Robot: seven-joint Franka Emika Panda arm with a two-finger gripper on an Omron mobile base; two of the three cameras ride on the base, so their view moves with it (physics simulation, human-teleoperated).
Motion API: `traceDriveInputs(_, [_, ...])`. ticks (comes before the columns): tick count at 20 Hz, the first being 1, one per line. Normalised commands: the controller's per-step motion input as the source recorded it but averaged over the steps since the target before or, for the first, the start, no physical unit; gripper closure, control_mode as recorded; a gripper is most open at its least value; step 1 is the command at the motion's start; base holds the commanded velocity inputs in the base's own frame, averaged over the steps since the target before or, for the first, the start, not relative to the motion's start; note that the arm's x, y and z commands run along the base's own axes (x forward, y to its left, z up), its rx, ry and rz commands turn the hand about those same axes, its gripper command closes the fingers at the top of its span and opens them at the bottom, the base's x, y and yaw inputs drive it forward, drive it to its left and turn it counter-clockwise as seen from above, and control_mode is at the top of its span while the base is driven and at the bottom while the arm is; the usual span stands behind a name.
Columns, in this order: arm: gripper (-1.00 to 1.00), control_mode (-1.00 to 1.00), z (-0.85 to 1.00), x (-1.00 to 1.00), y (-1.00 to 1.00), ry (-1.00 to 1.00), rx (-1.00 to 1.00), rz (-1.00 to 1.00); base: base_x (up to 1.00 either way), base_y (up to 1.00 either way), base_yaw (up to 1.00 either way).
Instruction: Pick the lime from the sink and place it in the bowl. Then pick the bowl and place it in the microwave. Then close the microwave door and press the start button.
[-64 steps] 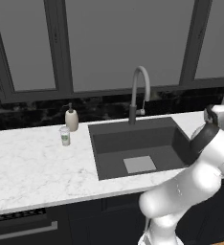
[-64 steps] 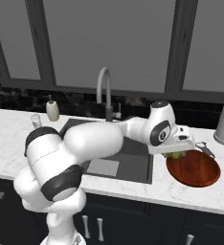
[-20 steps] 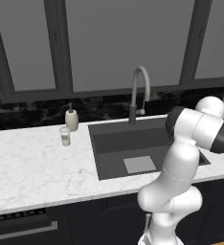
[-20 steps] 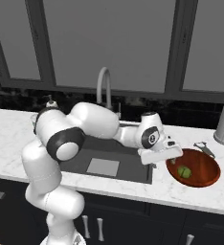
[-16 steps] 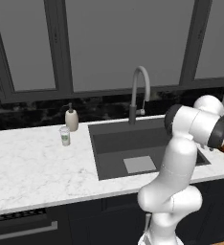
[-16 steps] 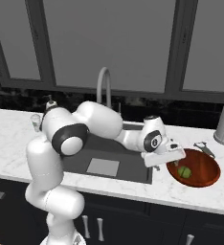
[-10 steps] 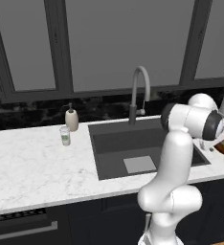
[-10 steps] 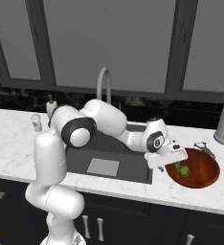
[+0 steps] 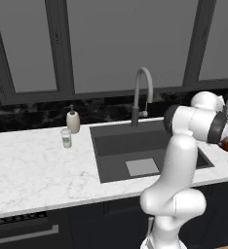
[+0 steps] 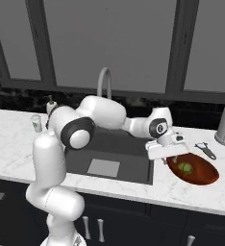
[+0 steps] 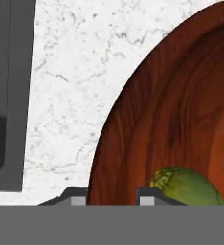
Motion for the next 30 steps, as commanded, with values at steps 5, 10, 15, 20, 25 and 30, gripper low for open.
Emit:
traceDriveInputs(5, [1.0, -1.0, 0.98, -0.91, 0.94, 0.0, -0.07, 0.03, 0.0, 0.0, 0.0])
traceDriveInputs(10, [1.0, -1.0, 1.0, -0.93, 0.99, -0.04, -0.18, 0.13, 0.0, 0.0, 0.0])
traceDriveInputs(15, [1.0, -1.0, 0.95, -1.0, 0.76, -0.29, -0.27, 0.22, 0.0, 0.0, 0.0])
traceDriveInputs(20, [1.0, -1.0, 0.99, -0.85, 0.68, -0.34, -0.26, 0.19, 0.0, 0.0, 0.0])
traceDriveInputs(25, [1.0, -1.0, 1.0, -0.14, 0.95, -0.01, -0.07, 0.22, 0.0, 0.0, 0.0])
traceDriveInputs(30, [1.0, -1.0, 1.0, -0.34, 0.91, -0.02, -0.01, 0.2, 0.0, 0.0, 0.0])
